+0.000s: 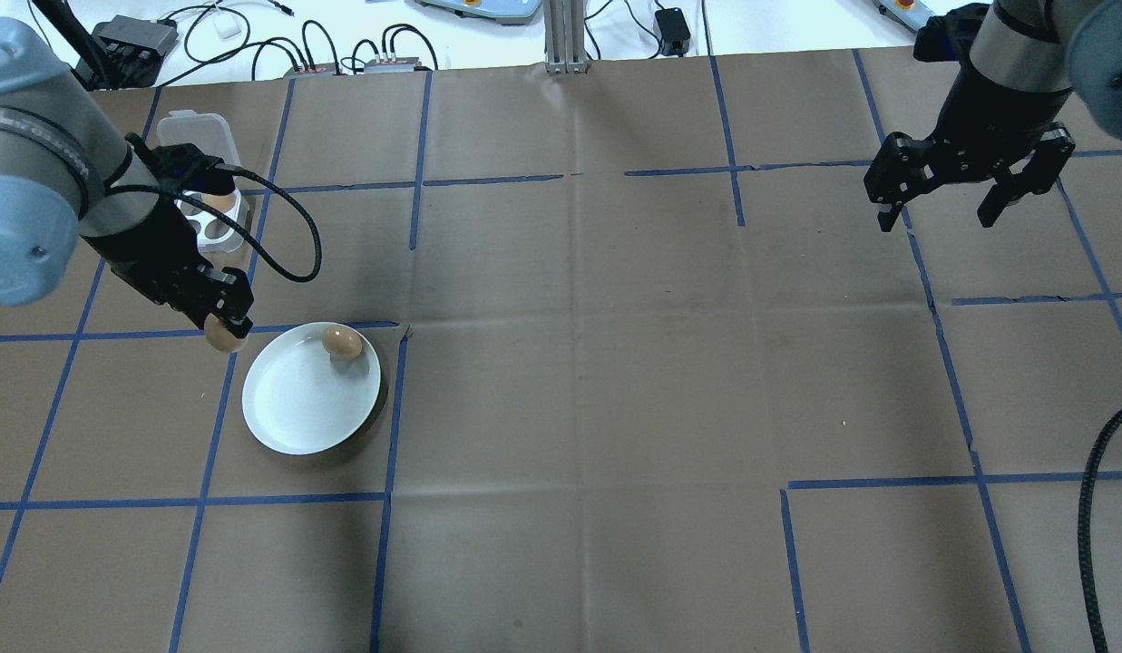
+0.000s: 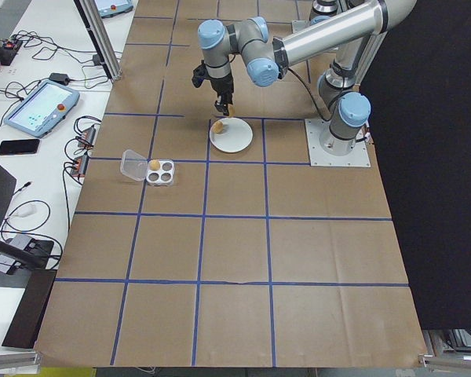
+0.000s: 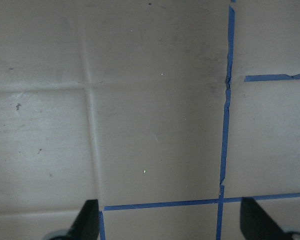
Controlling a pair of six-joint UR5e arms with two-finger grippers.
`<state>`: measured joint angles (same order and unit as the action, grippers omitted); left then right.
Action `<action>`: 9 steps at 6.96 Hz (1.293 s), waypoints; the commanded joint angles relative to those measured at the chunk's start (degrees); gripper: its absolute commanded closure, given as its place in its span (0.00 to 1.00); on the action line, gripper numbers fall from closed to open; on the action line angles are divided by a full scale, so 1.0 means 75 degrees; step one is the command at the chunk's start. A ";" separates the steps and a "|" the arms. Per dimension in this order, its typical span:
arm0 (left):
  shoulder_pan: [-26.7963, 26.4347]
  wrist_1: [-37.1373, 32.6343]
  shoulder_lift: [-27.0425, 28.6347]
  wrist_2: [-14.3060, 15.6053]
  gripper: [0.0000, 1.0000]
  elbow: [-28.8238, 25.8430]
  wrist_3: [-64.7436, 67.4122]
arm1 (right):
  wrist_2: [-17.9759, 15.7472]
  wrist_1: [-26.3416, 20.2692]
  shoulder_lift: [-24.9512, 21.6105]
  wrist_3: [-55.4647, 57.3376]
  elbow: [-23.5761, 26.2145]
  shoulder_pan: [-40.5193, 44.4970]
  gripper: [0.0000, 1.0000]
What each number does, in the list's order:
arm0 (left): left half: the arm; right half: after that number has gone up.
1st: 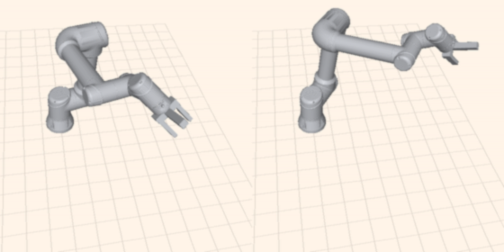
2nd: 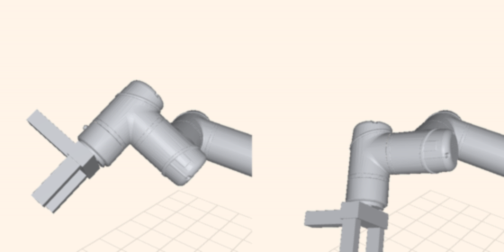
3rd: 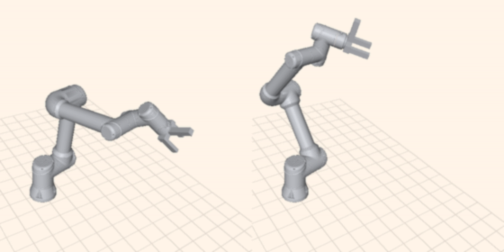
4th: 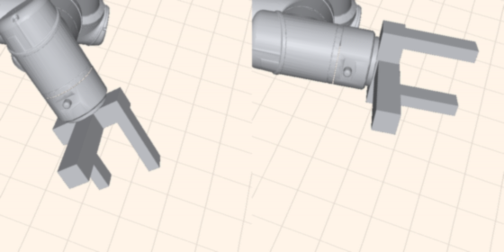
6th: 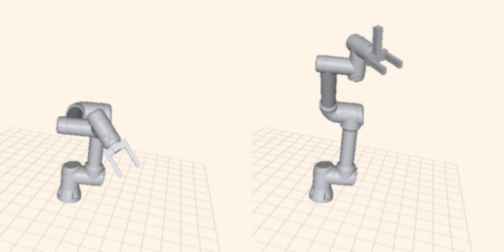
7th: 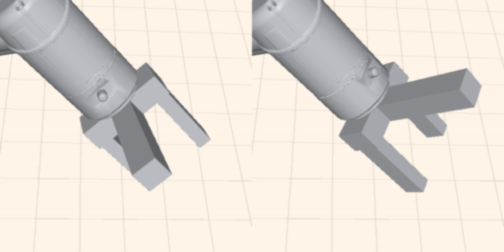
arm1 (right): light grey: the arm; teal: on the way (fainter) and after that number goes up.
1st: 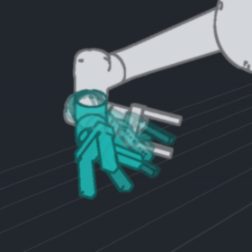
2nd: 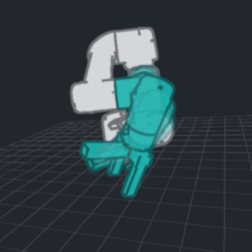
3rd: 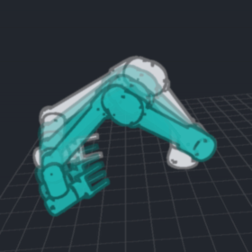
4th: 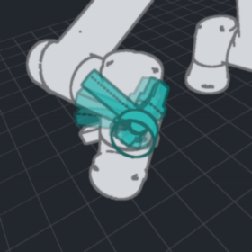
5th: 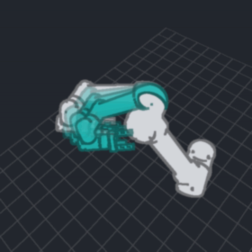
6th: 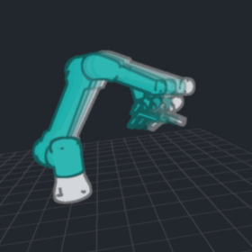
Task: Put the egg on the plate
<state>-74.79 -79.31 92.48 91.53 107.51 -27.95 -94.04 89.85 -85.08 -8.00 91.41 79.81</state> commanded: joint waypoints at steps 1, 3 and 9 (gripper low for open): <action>-0.0071 0.1670 0.0276 -0.0179 0.77 0.1187 0.0725 | 0.0000 -0.0004 0.0000 0.0000 0.0000 0.0000 0.00; -0.0071 0.3128 0.1013 -0.0180 0.76 0.1753 0.0761 | 0.0000 -0.0004 0.0000 0.0000 0.0000 0.0000 0.00; -0.0106 0.3555 0.0842 -0.0192 0.00 0.1604 0.1101 | 0.0000 0.0008 0.0000 0.0000 0.0000 0.0000 0.00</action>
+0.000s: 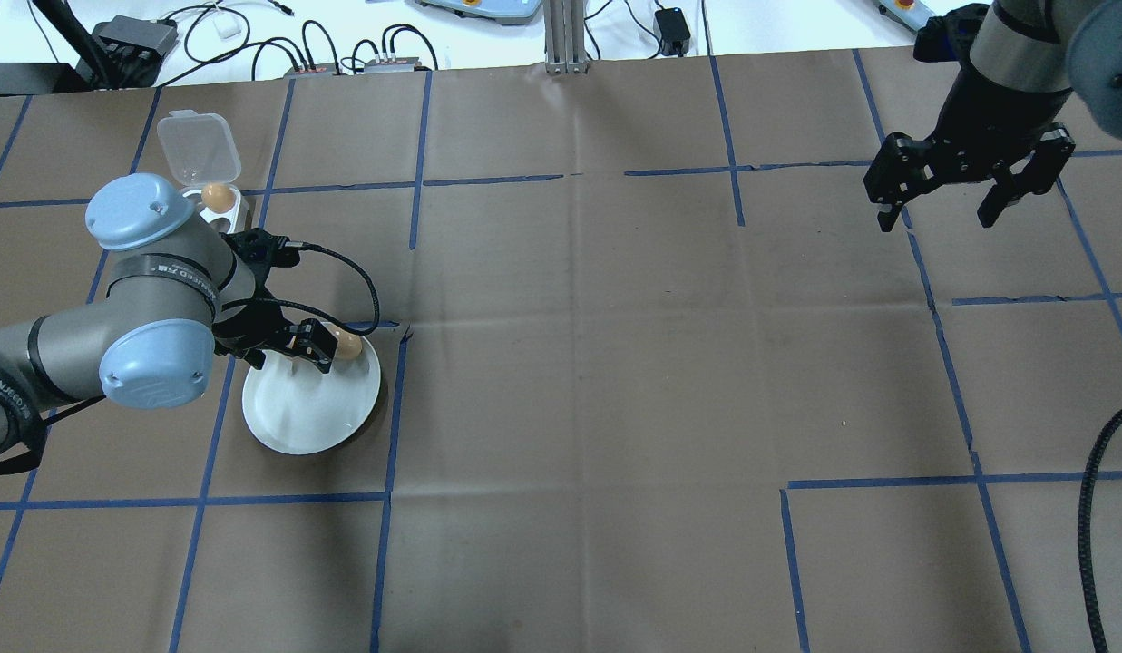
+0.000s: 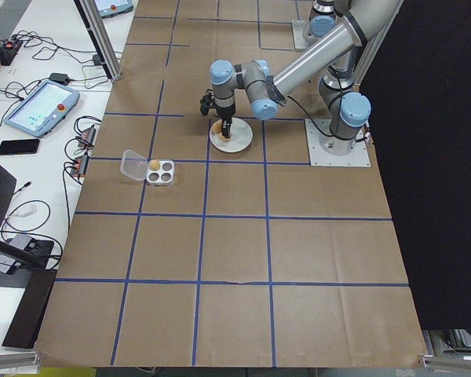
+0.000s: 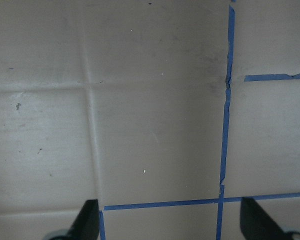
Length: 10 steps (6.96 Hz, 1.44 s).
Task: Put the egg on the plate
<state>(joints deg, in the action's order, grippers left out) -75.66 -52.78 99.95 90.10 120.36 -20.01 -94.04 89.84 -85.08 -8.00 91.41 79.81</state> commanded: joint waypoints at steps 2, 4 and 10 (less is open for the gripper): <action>0.0103 -0.0981 -0.0354 0.0103 0.00 -0.1159 0.0673 | 0.0000 -0.0003 0.0000 0.0000 0.0000 0.0000 0.00; 0.0115 -0.2588 -0.0215 0.0139 0.00 -0.2646 0.0839 | 0.0000 -0.0003 0.0000 0.0000 0.0000 0.0000 0.00; 0.1064 -0.2888 0.3318 0.0127 0.00 -0.6900 -0.0307 | 0.0000 -0.0003 0.0000 0.0000 0.0000 0.0000 0.00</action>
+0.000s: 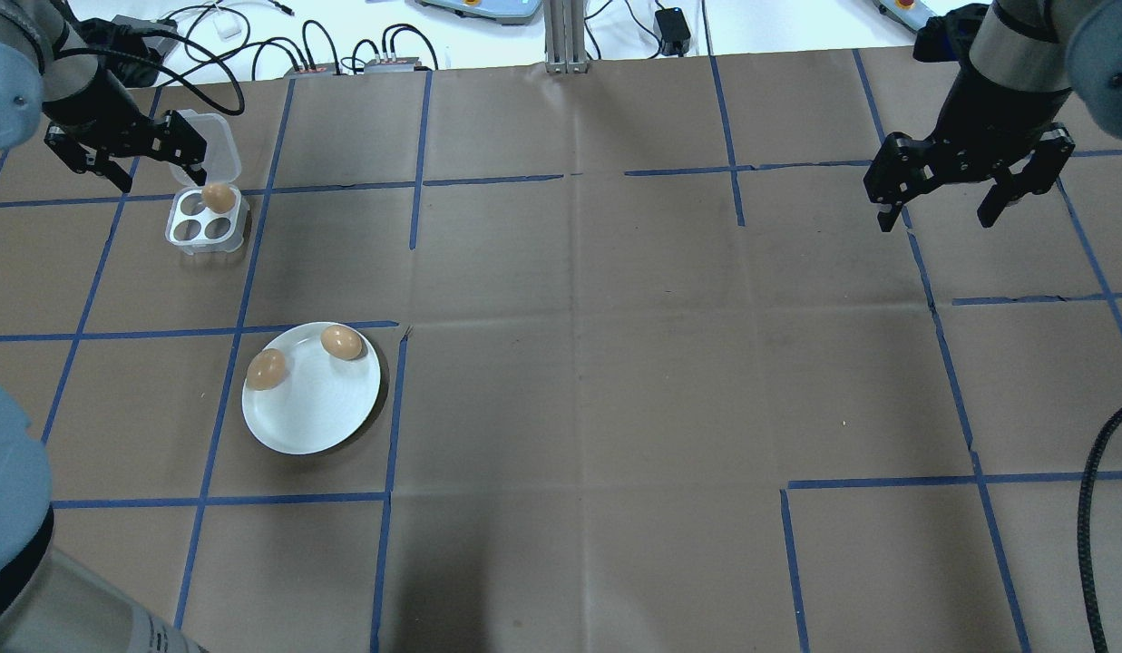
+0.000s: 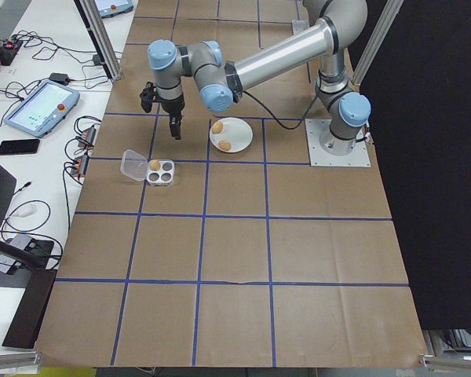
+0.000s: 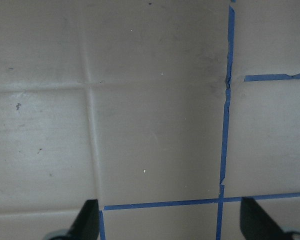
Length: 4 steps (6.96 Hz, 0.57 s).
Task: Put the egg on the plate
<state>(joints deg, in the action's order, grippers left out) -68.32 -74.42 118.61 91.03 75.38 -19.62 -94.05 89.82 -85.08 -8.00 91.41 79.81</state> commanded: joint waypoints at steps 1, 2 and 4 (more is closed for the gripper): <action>0.0109 0.0009 0.1314 0.0003 0.00 -0.1385 -0.0419 | 0.0001 0.0000 0.0000 0.0000 0.0000 0.0000 0.00; 0.0167 0.0090 0.1736 -0.0020 0.00 -0.1552 -0.0570 | 0.0001 0.0012 0.0000 0.0000 0.0000 0.0000 0.00; 0.0110 0.0138 0.2033 -0.0032 0.01 -0.1333 -0.0772 | 0.0001 0.0000 0.0000 0.0000 0.0000 0.0000 0.00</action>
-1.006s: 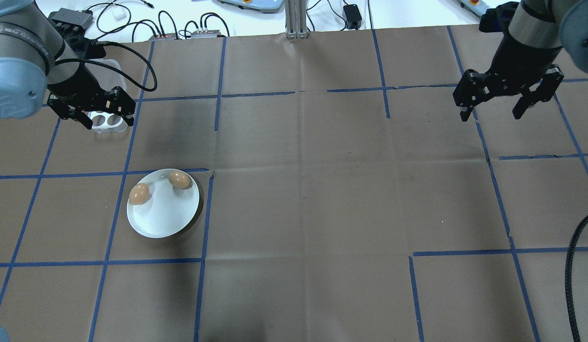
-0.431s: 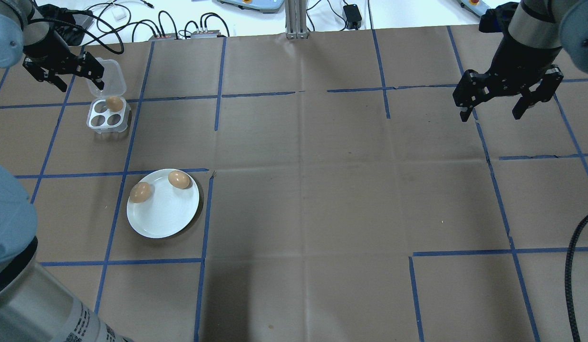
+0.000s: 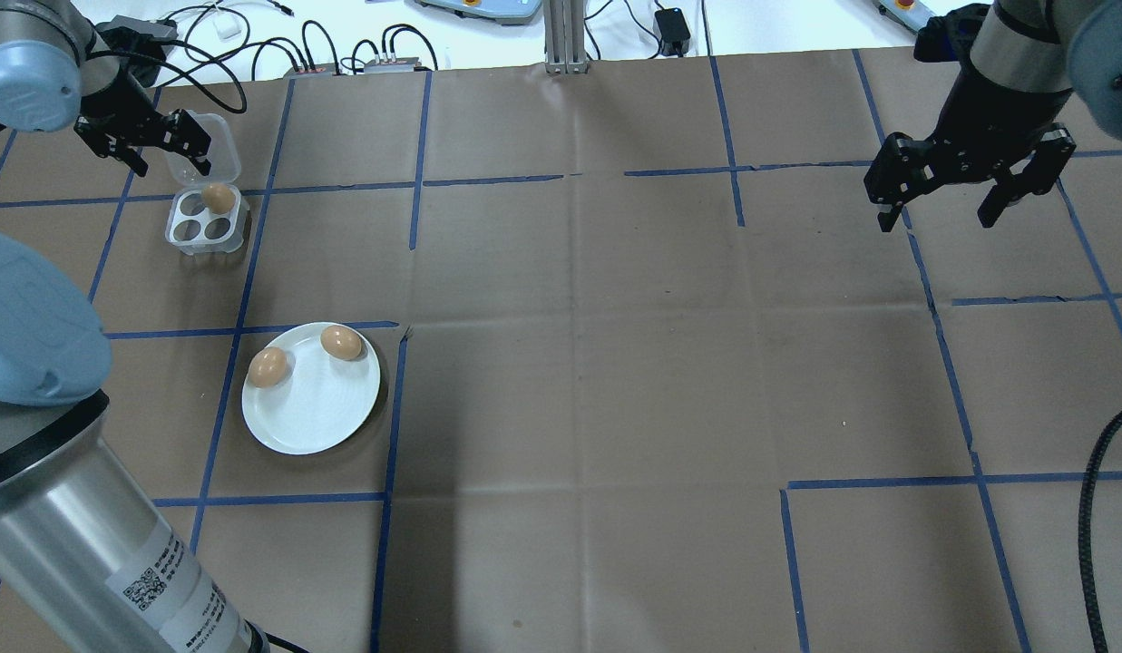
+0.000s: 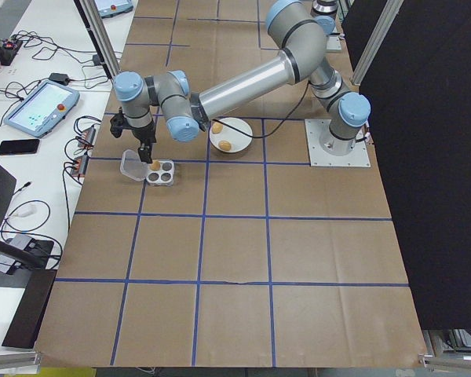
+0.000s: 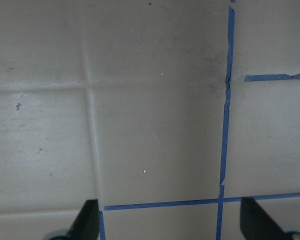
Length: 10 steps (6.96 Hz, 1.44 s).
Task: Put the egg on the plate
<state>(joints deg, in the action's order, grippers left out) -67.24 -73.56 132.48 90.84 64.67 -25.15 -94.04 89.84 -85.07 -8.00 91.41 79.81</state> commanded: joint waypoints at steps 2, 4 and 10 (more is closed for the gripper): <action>-0.0047 0.1070 0.0218 0.0005 0.01 0.0691 -0.0080 | 0.0000 0.0009 -0.0001 0.0000 0.0000 0.0000 0.00; -0.0047 0.1276 0.0265 0.0006 0.01 0.0741 -0.0116 | 0.0000 -0.0002 -0.0001 0.0000 0.0000 0.0000 0.00; -0.0082 0.1253 0.0207 0.0017 0.51 0.0718 -0.0069 | 0.0000 -0.0002 -0.0001 0.0000 0.0000 0.0000 0.00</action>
<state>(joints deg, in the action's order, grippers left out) -67.81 -64.00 134.17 90.96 70.06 -25.83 -94.04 89.83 -85.08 -8.00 91.41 79.80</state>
